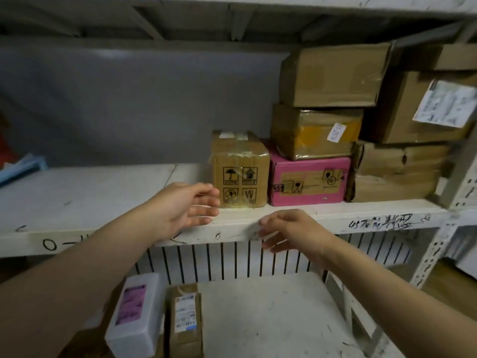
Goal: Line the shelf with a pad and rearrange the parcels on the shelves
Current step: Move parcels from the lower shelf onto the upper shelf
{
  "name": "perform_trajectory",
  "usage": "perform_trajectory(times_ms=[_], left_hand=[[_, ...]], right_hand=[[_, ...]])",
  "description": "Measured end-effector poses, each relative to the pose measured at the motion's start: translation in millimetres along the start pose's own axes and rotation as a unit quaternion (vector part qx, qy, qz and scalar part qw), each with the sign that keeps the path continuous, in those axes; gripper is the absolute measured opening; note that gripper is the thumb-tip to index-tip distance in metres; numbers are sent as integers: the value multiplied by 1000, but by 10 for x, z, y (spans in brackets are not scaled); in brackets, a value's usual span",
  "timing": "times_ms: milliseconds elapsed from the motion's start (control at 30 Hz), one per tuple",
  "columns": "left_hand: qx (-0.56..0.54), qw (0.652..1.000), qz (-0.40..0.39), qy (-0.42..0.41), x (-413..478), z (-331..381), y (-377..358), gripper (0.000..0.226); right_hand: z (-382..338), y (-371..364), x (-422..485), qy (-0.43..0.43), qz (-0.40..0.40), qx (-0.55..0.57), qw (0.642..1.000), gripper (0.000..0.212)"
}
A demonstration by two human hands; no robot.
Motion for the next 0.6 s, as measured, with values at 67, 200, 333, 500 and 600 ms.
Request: perform_trajectory(times_ms=[67,200,333,500,600], left_hand=[[-48,998,41,-3,86,135,119,19],[-83,992,87,27,235,233,328,20],[-56,994,70,63,355,268,390,52],[-10,997,32,71,484,387,285,83],[4,998,27,54,563,483,187,84]], right_hand=[[-237,107,73,36,54,-6,998,19],[-657,167,296,101,149,11,984,8],[-814,48,602,102,186,-14,977,19],[-802,-84,845,59,217,-33,974,44],[-780,-67,919,40,209,-39,976,45]])
Point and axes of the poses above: each hand's wrist, its own x-axis towards the middle knuckle, its own y-axis out of the back of the hand, z = x × y, the point moved 4 cm from there along x, towards the middle knuckle, and after that the axes turned 9 degrees about y, right-handed, at the moved point
